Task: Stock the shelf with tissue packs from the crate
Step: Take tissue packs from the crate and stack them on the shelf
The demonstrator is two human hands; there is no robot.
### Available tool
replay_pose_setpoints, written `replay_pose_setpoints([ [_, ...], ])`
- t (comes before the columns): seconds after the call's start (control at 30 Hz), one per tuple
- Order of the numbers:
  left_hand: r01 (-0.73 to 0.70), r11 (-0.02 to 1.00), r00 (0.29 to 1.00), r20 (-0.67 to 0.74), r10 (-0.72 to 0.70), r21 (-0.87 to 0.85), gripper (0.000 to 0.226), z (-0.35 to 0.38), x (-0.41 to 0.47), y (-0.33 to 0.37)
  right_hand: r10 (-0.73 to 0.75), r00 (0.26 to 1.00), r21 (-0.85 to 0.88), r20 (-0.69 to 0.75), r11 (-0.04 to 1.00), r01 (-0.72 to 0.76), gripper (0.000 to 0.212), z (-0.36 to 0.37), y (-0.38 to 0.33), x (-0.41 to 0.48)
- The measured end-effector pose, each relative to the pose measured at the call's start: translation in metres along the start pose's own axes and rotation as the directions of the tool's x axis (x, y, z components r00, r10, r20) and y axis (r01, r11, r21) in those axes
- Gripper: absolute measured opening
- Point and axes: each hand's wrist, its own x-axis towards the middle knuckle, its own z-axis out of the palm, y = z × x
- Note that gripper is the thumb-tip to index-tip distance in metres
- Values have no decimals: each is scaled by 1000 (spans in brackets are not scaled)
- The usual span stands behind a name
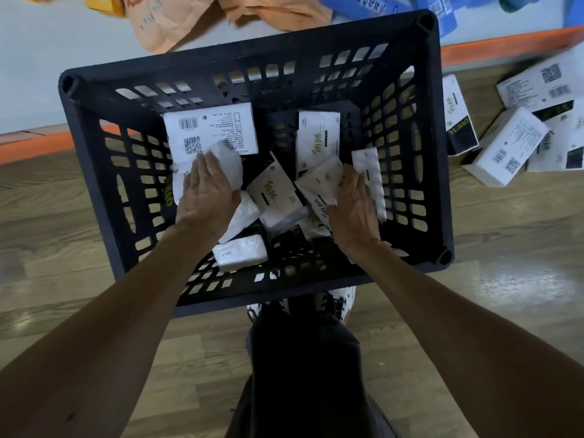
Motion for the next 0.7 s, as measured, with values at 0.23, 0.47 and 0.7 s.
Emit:
replay_pose_setpoints([
  [0.23,-32,999,999,-15,32,12,60,-47,-29,7,20,1000,-12,-15,1000,-20,58,-44,-15,-15],
  [0.47,-186,981,983,-1,186,-58,61,-126,-81,39,3,1000,-3,-22,1000,-3,55,-115,-50,-37],
  [0.7,-270,947,962,-23,270,-176,61,-226,-137,78,-46,996,5,-74,999,46,61,-221,-97,-68],
])
